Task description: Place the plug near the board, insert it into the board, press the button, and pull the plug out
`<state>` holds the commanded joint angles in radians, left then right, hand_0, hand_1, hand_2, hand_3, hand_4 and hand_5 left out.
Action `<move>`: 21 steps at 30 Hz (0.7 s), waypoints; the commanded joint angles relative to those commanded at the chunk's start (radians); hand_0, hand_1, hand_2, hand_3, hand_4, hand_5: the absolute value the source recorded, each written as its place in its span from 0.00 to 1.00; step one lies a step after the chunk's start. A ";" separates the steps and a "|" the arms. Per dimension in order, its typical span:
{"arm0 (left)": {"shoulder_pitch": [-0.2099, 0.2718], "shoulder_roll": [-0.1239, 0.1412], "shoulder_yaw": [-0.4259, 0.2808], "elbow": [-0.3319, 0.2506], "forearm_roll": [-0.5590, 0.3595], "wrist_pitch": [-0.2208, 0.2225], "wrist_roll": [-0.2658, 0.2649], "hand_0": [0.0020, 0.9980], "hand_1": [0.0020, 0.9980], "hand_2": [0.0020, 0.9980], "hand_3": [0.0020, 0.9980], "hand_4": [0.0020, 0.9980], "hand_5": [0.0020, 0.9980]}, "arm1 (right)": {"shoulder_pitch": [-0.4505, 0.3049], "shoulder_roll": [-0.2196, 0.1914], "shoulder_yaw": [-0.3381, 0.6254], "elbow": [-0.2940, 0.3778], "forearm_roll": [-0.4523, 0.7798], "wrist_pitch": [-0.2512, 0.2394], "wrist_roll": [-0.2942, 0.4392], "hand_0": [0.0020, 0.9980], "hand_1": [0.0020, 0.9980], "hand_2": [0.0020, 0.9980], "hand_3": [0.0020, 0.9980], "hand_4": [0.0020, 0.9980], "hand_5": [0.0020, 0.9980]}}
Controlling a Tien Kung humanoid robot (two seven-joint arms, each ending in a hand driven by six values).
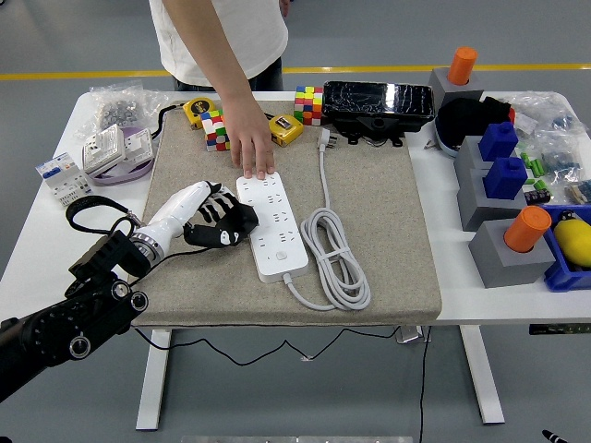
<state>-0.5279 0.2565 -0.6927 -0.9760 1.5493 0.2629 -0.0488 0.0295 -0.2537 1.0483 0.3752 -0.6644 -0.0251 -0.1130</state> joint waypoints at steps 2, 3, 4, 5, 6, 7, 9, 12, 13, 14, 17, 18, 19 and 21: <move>0.001 0.000 0.000 0.002 0.003 -0.004 -0.001 0.47 0.50 0.52 0.55 0.81 0.06 | -0.001 0.000 0.000 0.000 0.000 0.000 0.000 0.54 0.65 0.67 0.57 0.91 0.43; 0.001 -0.001 0.000 0.003 0.002 -0.005 -0.002 0.47 0.50 0.52 0.55 0.81 0.06 | -0.001 -0.001 0.000 0.000 0.000 0.000 0.000 0.54 0.65 0.67 0.57 0.91 0.43; 0.000 -0.001 0.000 0.003 0.001 -0.006 -0.003 0.64 0.75 0.73 0.77 1.00 0.23 | -0.001 -0.001 0.000 0.000 0.000 0.000 0.000 0.54 0.65 0.67 0.57 0.91 0.43; 0.000 -0.001 0.001 0.003 0.000 -0.006 -0.004 0.64 0.75 0.73 0.77 1.00 0.23 | 0.000 -0.001 0.001 0.000 -0.001 0.000 0.000 0.54 0.65 0.67 0.57 0.91 0.43; 0.000 -0.001 0.002 0.003 -0.001 -0.004 -0.005 0.64 0.75 0.73 0.77 1.00 0.23 | -0.001 0.000 0.001 0.000 0.000 0.000 0.000 0.54 0.65 0.67 0.57 0.91 0.43; 0.000 -0.002 0.002 0.003 -0.002 -0.003 -0.006 0.64 0.75 0.73 0.77 1.00 0.23 | -0.001 0.000 0.001 0.000 0.000 0.000 0.000 0.54 0.65 0.67 0.57 0.91 0.43; 0.000 -0.001 0.001 0.003 -0.002 -0.002 -0.008 0.64 0.75 0.73 0.77 1.00 0.23 | 0.000 0.000 0.002 0.000 -0.001 0.000 0.000 0.54 0.65 0.67 0.57 0.91 0.43; 0.000 -0.001 -0.001 0.001 -0.006 0.001 -0.013 0.67 0.76 0.75 0.79 1.00 0.27 | 0.000 0.000 0.002 0.001 -0.001 0.000 0.000 0.54 0.65 0.66 0.57 0.91 0.43; 0.001 -0.001 -0.001 0.001 -0.008 0.003 -0.015 0.67 0.76 0.75 0.79 1.00 0.27 | -0.001 0.000 0.002 0.001 -0.001 0.000 0.000 0.54 0.65 0.66 0.57 0.91 0.43; 0.001 -0.001 -0.002 0.000 -0.009 0.004 -0.018 0.67 0.76 0.75 0.79 1.00 0.27 | -0.001 0.000 0.002 0.001 -0.001 0.000 0.000 0.54 0.65 0.66 0.57 0.91 0.43; 0.004 -0.001 -0.005 -0.003 -0.011 0.007 -0.023 0.67 0.77 0.75 0.80 1.00 0.32 | -0.003 0.001 0.003 0.001 -0.001 0.000 0.000 0.54 0.65 0.67 0.57 0.91 0.43; 0.006 -0.001 -0.006 -0.005 -0.013 0.007 -0.024 0.67 0.77 0.75 0.80 1.00 0.32 | -0.004 0.001 0.003 0.001 -0.001 0.000 0.000 0.54 0.65 0.67 0.57 0.91 0.43; 0.008 -0.001 -0.008 -0.008 -0.014 0.008 -0.026 0.67 0.77 0.75 0.80 1.00 0.32 | -0.005 0.001 0.004 0.001 -0.002 0.000 0.000 0.54 0.65 0.67 0.57 0.91 0.43; 0.013 -0.001 -0.012 -0.015 -0.016 0.010 -0.029 0.67 0.77 0.75 0.80 1.00 0.32 | -0.006 0.001 0.005 0.001 -0.002 0.000 0.000 0.54 0.65 0.67 0.57 0.91 0.43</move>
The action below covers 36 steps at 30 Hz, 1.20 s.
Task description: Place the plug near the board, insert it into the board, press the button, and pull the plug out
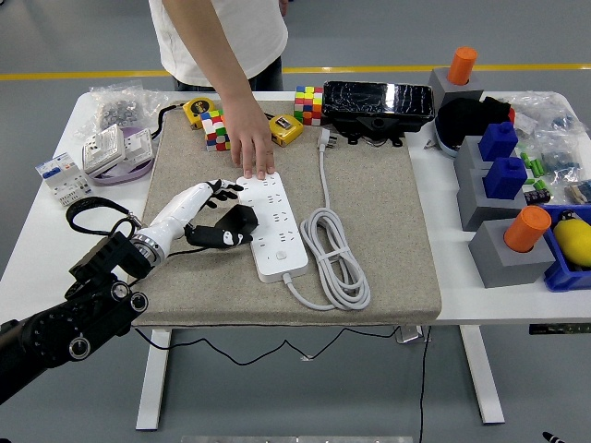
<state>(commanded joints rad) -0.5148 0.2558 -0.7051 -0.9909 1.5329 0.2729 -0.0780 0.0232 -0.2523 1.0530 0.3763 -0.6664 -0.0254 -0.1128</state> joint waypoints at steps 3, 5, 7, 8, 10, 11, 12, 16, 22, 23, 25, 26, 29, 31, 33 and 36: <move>0.023 0.003 -0.016 -0.040 -0.024 0.038 -0.030 0.66 0.76 0.75 0.79 1.00 0.37 | -0.005 0.002 0.003 0.000 -0.001 0.000 0.000 0.55 0.65 0.67 0.57 0.91 0.43; 0.041 0.007 -0.026 -0.069 -0.041 0.083 -0.061 0.66 0.76 0.75 0.79 1.00 0.37 | -0.007 0.004 0.006 -0.001 -0.001 0.000 0.000 0.55 0.65 0.67 0.57 0.91 0.43; 0.060 0.012 -0.034 -0.098 -0.044 0.133 -0.089 0.68 0.76 0.75 0.78 0.98 0.53 | -0.008 0.006 0.008 -0.001 -0.001 0.000 0.000 0.54 0.65 0.67 0.57 0.91 0.43; 0.072 0.016 -0.037 -0.114 -0.042 0.161 -0.103 0.68 0.76 0.75 0.78 0.98 0.53 | -0.009 0.006 0.008 -0.001 -0.002 0.001 0.000 0.54 0.65 0.67 0.57 0.91 0.43; 0.096 0.024 -0.041 -0.145 -0.025 0.204 -0.112 0.68 0.76 0.75 0.78 0.98 0.53 | -0.010 0.007 0.010 -0.002 -0.002 0.000 0.000 0.54 0.65 0.67 0.57 0.91 0.43; 0.110 0.032 -0.039 -0.164 -0.016 0.224 -0.104 0.68 0.76 0.75 0.78 0.98 0.53 | -0.011 0.008 0.012 -0.001 -0.003 0.001 0.000 0.54 0.65 0.67 0.57 0.91 0.43; 0.125 0.041 -0.036 -0.185 -0.004 0.240 -0.090 0.68 0.76 0.75 0.78 0.98 0.53 | -0.012 0.008 0.014 0.000 -0.003 0.000 0.000 0.54 0.65 0.67 0.57 0.91 0.43; 0.175 0.070 -0.021 -0.241 0.064 0.258 -0.007 0.76 0.82 0.81 0.79 0.94 0.55 | -0.012 0.006 0.017 -0.001 -0.005 0.000 0.000 0.54 0.65 0.67 0.57 0.91 0.43; 0.221 0.080 0.002 -0.267 0.070 0.260 0.003 0.78 0.83 0.83 0.81 0.93 0.56 | -0.007 0.003 0.009 -0.001 -0.005 -0.001 0.001 0.54 0.65 0.66 0.57 0.91 0.43; 0.221 0.078 0.007 -0.267 0.070 0.260 0.002 0.78 0.83 0.83 0.81 0.93 0.56 | -0.006 0.002 0.007 0.000 -0.005 -0.001 0.002 0.54 0.65 0.66 0.57 0.91 0.43; 0.219 0.074 0.018 -0.266 0.069 0.262 0.005 0.80 0.85 0.84 0.81 0.92 0.58 | -0.002 -0.001 0.004 0.004 -0.007 -0.001 0.002 0.54 0.65 0.66 0.57 0.91 0.43; 0.218 0.073 0.023 -0.266 0.070 0.263 0.008 0.80 0.85 0.84 0.81 0.92 0.58 | -0.001 -0.002 0.004 0.006 -0.007 -0.002 0.003 0.54 0.65 0.66 0.57 0.91 0.43; 0.215 0.071 0.040 -0.264 0.066 0.258 0.015 0.80 0.85 0.84 0.81 0.92 0.58 | -0.002 -0.002 0.010 0.008 -0.008 -0.003 0.004 0.54 0.65 0.66 0.57 0.91 0.43; 0.214 0.068 0.052 -0.260 0.064 0.252 0.022 0.80 0.85 0.84 0.81 0.91 0.58 | -0.007 0.000 0.016 0.005 -0.008 -0.003 0.003 0.54 0.65 0.66 0.57 0.91 0.43; 0.215 0.062 0.056 -0.257 0.064 0.249 0.024 0.80 0.85 0.84 0.81 0.91 0.58 | -0.011 0.002 0.019 0.001 -0.006 -0.004 0.003 0.54 0.65 0.66 0.57 0.91 0.43; 0.209 0.056 0.064 -0.255 0.062 0.240 0.032 0.80 0.85 0.84 0.81 0.91 0.58 | -0.012 0.002 0.015 -0.002 -0.005 -0.003 0.003 0.54 0.65 0.66 0.57 0.91 0.43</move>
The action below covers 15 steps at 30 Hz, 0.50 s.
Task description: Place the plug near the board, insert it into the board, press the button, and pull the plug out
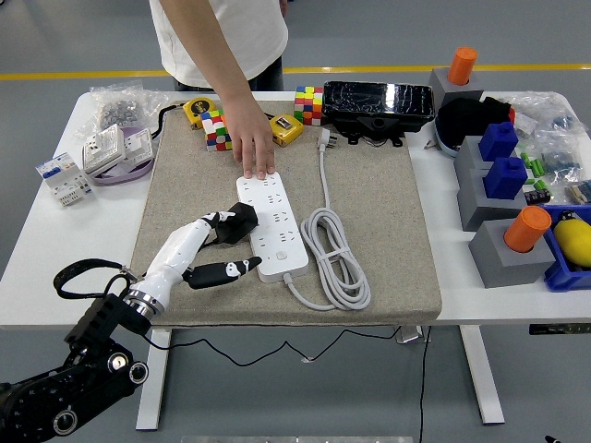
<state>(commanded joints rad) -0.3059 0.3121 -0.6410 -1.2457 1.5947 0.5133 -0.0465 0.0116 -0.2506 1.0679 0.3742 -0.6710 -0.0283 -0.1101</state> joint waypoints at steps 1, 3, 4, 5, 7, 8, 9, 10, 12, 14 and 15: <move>-0.004 -0.002 0.004 0.001 0.000 -0.002 0.001 0.80 0.84 0.84 0.81 0.91 0.58 | 0.000 0.000 0.001 0.001 0.000 -0.001 0.001 0.54 0.65 0.66 0.57 0.91 0.43; -0.008 -0.004 0.008 0.001 0.000 -0.004 0.002 0.80 0.84 0.84 0.81 0.91 0.58 | 0.000 0.001 0.002 0.003 0.000 -0.002 0.002 0.54 0.65 0.66 0.57 0.91 0.43; -0.010 -0.005 0.009 0.001 0.000 -0.004 0.002 0.80 0.84 0.84 0.81 0.91 0.58 | 0.000 0.001 0.002 0.004 -0.001 -0.002 0.003 0.54 0.65 0.66 0.57 0.91 0.43; -0.013 -0.006 0.010 -0.001 0.001 -0.006 0.003 0.80 0.84 0.84 0.81 0.91 0.58 | 0.001 0.001 0.000 0.004 -0.001 -0.001 0.002 0.54 0.65 0.66 0.57 0.91 0.43; -0.018 -0.009 0.012 -0.002 0.002 -0.007 0.003 0.79 0.83 0.83 0.81 0.90 0.58 | 0.001 0.001 -0.001 0.005 0.000 -0.002 0.003 0.54 0.65 0.66 0.56 0.91 0.43; -0.021 -0.009 0.014 -0.003 0.002 -0.008 0.003 0.79 0.83 0.83 0.81 0.90 0.58 | 0.001 0.002 -0.002 0.005 0.000 -0.002 0.002 0.54 0.65 0.66 0.56 0.91 0.43; -0.023 -0.010 0.014 -0.003 0.003 -0.009 0.003 0.79 0.83 0.83 0.81 0.90 0.58 | 0.001 0.002 -0.003 0.005 0.000 -0.001 0.002 0.54 0.65 0.66 0.56 0.91 0.43; -0.029 -0.010 0.019 -0.004 0.004 -0.009 0.001 0.79 0.83 0.83 0.81 0.90 0.58 | 0.002 0.002 -0.003 0.005 0.000 -0.001 0.002 0.54 0.65 0.66 0.56 0.91 0.43; -0.038 -0.011 0.025 -0.006 0.008 -0.008 0.001 0.79 0.83 0.83 0.81 0.90 0.58 | 0.002 0.002 -0.001 0.005 0.001 -0.002 0.002 0.54 0.65 0.66 0.56 0.91 0.43; -0.044 -0.012 0.028 -0.005 0.010 -0.009 0.001 0.78 0.83 0.82 0.80 0.89 0.58 | 0.002 0.002 -0.001 0.005 0.000 -0.002 0.002 0.54 0.65 0.66 0.56 0.91 0.43; -0.049 -0.013 0.030 -0.004 0.013 -0.010 0.002 0.78 0.83 0.82 0.80 0.89 0.58 | 0.002 0.002 -0.001 0.004 0.001 -0.002 0.002 0.54 0.65 0.66 0.56 0.91 0.43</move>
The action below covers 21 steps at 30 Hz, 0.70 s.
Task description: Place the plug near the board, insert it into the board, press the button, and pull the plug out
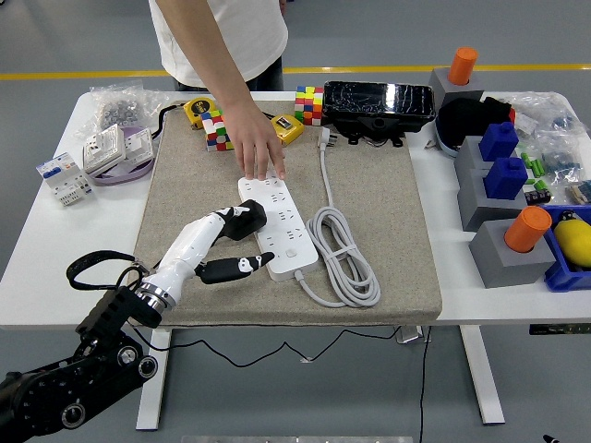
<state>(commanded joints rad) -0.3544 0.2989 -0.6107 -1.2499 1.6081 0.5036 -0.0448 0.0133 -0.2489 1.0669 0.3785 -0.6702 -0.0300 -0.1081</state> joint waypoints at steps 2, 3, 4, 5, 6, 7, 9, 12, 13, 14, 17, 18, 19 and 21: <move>-0.006 -0.002 0.003 0.001 0.002 -0.003 0.003 0.78 0.83 0.82 0.80 0.89 0.58 | 0.000 0.000 0.000 0.000 0.000 0.000 0.000 0.54 0.65 0.66 0.56 0.91 0.43; -0.010 -0.002 0.006 0.002 0.003 -0.004 0.005 0.78 0.83 0.82 0.80 0.89 0.58 | 0.000 0.000 0.001 0.001 0.000 0.000 0.000 0.54 0.65 0.66 0.56 0.91 0.43; -0.013 -0.003 0.009 0.002 0.004 -0.005 0.006 0.78 0.82 0.82 0.80 0.89 0.58 | 0.000 0.000 0.001 0.002 0.000 0.000 0.000 0.54 0.65 0.66 0.56 0.91 0.43; -0.015 -0.003 0.012 0.002 0.004 -0.006 0.007 0.78 0.82 0.82 0.80 0.89 0.58 | 0.001 0.000 0.000 0.002 0.000 0.000 0.000 0.54 0.65 0.66 0.56 0.91 0.43; -0.018 -0.004 0.016 0.002 0.003 -0.007 0.007 0.78 0.82 0.82 0.80 0.89 0.58 | 0.001 0.000 0.000 0.002 0.000 0.000 0.000 0.54 0.65 0.66 0.56 0.91 0.43; -0.020 -0.004 0.019 0.002 0.004 -0.008 0.008 0.78 0.82 0.82 0.80 0.89 0.58 | 0.000 0.001 0.000 0.002 0.001 0.000 0.000 0.54 0.65 0.66 0.56 0.91 0.43; -0.024 -0.005 0.023 0.003 0.005 -0.008 0.007 0.78 0.82 0.82 0.80 0.89 0.58 | 0.000 0.001 -0.001 0.001 0.001 0.001 -0.001 0.54 0.65 0.66 0.56 0.91 0.43; -0.032 -0.006 0.028 0.002 0.007 -0.009 0.008 0.78 0.82 0.81 0.80 0.88 0.57 | -0.001 0.001 -0.001 0.002 0.001 0.000 0.000 0.54 0.65 0.66 0.56 0.91 0.43; -0.034 -0.007 0.029 0.003 0.007 -0.010 0.008 0.78 0.82 0.81 0.80 0.88 0.57 | -0.001 0.001 -0.001 0.002 0.001 0.000 0.000 0.54 0.65 0.66 0.56 0.91 0.43; -0.037 -0.007 0.032 0.003 0.008 -0.011 0.009 0.78 0.82 0.81 0.80 0.88 0.57 | -0.001 0.001 -0.002 0.002 0.002 0.000 0.000 0.54 0.65 0.66 0.56 0.91 0.43; -0.050 -0.009 0.043 0.005 0.009 -0.012 0.010 0.78 0.81 0.81 0.79 0.87 0.56 | 0.000 0.001 -0.002 0.003 0.002 0.000 0.000 0.54 0.65 0.66 0.56 0.91 0.43; -0.058 -0.010 0.050 0.006 0.009 -0.013 0.010 0.78 0.81 0.81 0.79 0.87 0.56 | 0.000 0.001 -0.002 0.003 0.001 0.000 0.000 0.54 0.65 0.66 0.56 0.91 0.43; -0.063 -0.010 0.055 0.007 0.008 -0.014 0.010 0.78 0.81 0.81 0.79 0.87 0.56 | 0.001 0.001 -0.001 0.003 0.001 0.000 0.000 0.54 0.65 0.66 0.56 0.91 0.43; -0.076 -0.012 0.068 0.010 0.009 -0.015 0.012 0.78 0.81 0.81 0.79 0.87 0.56 | 0.002 0.001 0.000 0.004 0.002 0.000 0.000 0.54 0.65 0.66 0.56 0.91 0.43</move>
<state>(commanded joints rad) -0.4301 0.2864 -0.5429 -1.2403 1.6168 0.4881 -0.0328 0.0150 -0.2481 1.0665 0.3829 -0.6687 -0.0305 -0.1079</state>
